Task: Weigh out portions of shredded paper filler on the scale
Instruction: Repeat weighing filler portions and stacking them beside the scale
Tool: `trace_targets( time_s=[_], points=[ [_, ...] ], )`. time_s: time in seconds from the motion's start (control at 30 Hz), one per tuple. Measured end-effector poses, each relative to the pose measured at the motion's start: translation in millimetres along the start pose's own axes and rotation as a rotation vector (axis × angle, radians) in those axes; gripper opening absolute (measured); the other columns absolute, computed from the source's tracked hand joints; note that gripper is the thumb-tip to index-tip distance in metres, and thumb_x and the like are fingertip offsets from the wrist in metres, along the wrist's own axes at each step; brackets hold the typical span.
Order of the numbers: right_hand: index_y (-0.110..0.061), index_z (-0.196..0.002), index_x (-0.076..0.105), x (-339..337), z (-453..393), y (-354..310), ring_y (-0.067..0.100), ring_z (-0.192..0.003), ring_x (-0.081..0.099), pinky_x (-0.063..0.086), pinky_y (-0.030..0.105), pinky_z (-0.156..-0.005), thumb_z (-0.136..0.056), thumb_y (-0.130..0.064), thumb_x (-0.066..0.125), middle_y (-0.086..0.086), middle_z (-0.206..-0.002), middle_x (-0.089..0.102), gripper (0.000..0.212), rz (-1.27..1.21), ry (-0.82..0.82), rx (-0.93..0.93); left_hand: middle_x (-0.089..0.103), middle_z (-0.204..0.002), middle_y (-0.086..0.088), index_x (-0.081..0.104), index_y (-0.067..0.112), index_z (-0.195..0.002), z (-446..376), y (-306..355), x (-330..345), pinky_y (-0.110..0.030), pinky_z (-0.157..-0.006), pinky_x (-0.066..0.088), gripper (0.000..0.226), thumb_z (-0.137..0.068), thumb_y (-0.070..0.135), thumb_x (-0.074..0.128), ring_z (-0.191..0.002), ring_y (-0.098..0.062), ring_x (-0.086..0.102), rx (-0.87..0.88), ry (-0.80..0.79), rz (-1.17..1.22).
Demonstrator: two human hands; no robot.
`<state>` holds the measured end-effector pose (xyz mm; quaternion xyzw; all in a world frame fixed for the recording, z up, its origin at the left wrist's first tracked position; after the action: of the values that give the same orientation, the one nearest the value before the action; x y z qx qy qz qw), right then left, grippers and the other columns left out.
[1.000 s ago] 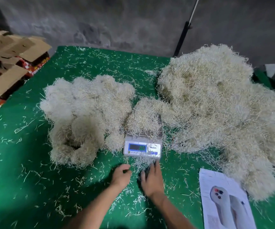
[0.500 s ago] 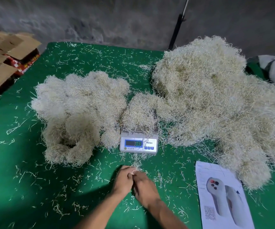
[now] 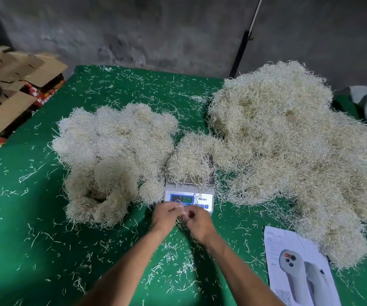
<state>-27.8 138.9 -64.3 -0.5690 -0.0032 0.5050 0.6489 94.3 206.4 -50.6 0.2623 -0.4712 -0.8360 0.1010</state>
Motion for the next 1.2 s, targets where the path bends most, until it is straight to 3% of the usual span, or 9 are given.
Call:
trace_targets(
  time_s=[0.13, 0.3, 0.43, 0.57, 0.7, 0.77, 0.9, 1.07, 1.2],
  points=[
    [-0.019, -0.118, 0.067, -57, -45, -57, 0.002, -0.077, 0.066, 0.055, 0.014, -0.072, -0.098, -0.024, 0.065, -0.009, -0.104, 0.067, 0.021, -0.114, 0.223, -0.122, 0.067, -0.123, -0.003, 0.074, 0.011, -0.113, -25, 87, -27, -0.005, -0.072, 0.046, 0.021, -0.094, 0.019, 0.070, -0.099, -0.007, 0.062, 0.239, 0.141, 0.058],
    [-0.020, -0.137, 0.057, -100, -77, -77, -0.008, -0.100, 0.057, 0.047, 0.016, -0.096, -0.099, -0.020, 0.063, -0.007, -0.127, 0.062, 0.039, -0.234, 0.501, -0.222, 0.052, -0.148, 0.002, 0.062, 0.026, -0.135, -55, 139, -40, -0.030, -0.084, 0.057, 0.041, -0.095, 0.021, 0.069, -0.098, -0.017, 0.066, 0.281, 0.097, 0.116],
    [-0.016, -0.153, 0.038, -95, -100, -52, 0.017, -0.133, 0.049, 0.037, 0.033, -0.109, -0.110, -0.030, 0.041, 0.005, -0.154, 0.044, 0.045, -0.412, 0.544, -0.007, 0.024, -0.165, -0.005, 0.020, 0.034, -0.159, -90, 128, -29, -0.047, -0.111, 0.036, 0.085, -0.092, 0.045, 0.070, -0.144, -0.029, 0.037, 0.060, 0.184, 0.117],
    [-0.016, -0.158, 0.029, -85, -132, -55, 0.019, -0.128, 0.047, 0.037, 0.040, -0.114, -0.109, -0.048, 0.029, 0.008, -0.146, 0.050, 0.058, -0.528, 0.443, 0.083, 0.023, -0.166, 0.001, 0.026, 0.035, -0.158, -129, 123, -7, -0.044, -0.116, 0.027, 0.063, -0.102, 0.056, 0.046, -0.148, -0.027, 0.031, 0.006, 0.128, 0.086],
    [-0.017, -0.156, 0.036, -71, -156, -72, 0.014, -0.120, 0.058, 0.051, 0.030, -0.100, -0.097, -0.068, 0.048, 0.004, -0.139, 0.059, 0.079, -0.687, 0.288, 0.107, 0.055, -0.135, 0.008, 0.060, 0.017, -0.136, -139, 118, 25, -0.017, -0.092, 0.031, 0.038, -0.108, 0.033, 0.040, -0.119, -0.014, 0.055, -0.070, 0.070, 0.182],
    [-0.012, -0.158, 0.031, -79, -171, -75, 0.021, -0.111, 0.062, 0.050, 0.035, -0.099, -0.095, -0.062, 0.058, 0.007, -0.125, 0.064, 0.085, -0.686, 0.326, 0.186, 0.059, -0.130, 0.006, 0.067, 0.020, -0.117, -133, 110, 28, -0.029, -0.099, 0.041, 0.030, -0.104, 0.034, 0.044, -0.115, -0.011, 0.057, -0.111, 0.034, 0.412],
    [-0.016, -0.162, 0.011, -94, -186, -91, 0.032, -0.148, 0.032, 0.026, 0.045, -0.120, -0.106, -0.049, 0.045, 0.014, -0.162, 0.032, 0.073, -0.837, 0.361, 0.261, 0.063, -0.129, -0.003, 0.063, 0.021, -0.119, -123, 87, 21, -0.040, -0.089, 0.052, 0.040, -0.086, 0.044, 0.060, -0.116, -0.018, 0.061, -0.127, 0.170, 0.790],
    [-0.014, -0.152, 0.045, -53, -138, -120, 0.026, -0.141, 0.047, 0.029, 0.036, -0.122, -0.107, -0.020, 0.046, 0.012, -0.150, 0.052, 0.045, -0.387, 0.268, -0.140, 0.067, -0.107, 0.000, 0.065, 0.024, -0.113, -130, 116, -10, -0.032, -0.080, 0.050, 0.043, -0.096, 0.060, 0.049, -0.093, -0.014, 0.066, -0.079, -0.016, 0.712],
    [-0.033, -0.124, 0.068, -48, -107, -145, 0.004, -0.114, 0.061, 0.047, 0.031, -0.101, -0.097, -0.053, 0.036, -0.013, -0.124, 0.070, 0.046, -0.334, 0.236, -0.167, 0.055, -0.089, 0.011, 0.051, 0.031, -0.086, -119, 129, -47, -0.017, -0.056, 0.050, 0.030, -0.108, 0.041, 0.033, -0.061, 0.005, 0.062, -0.189, 0.119, 0.731]
  ],
)
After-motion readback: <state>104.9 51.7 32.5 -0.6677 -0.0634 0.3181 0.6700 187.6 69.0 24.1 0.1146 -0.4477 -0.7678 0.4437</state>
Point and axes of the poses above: each hand's wrist, its own z-axis away from the middle knuckle, its own x-axis out of the palm, y = z × x, the point moved 2 cm from there along -z, towards the middle knuckle
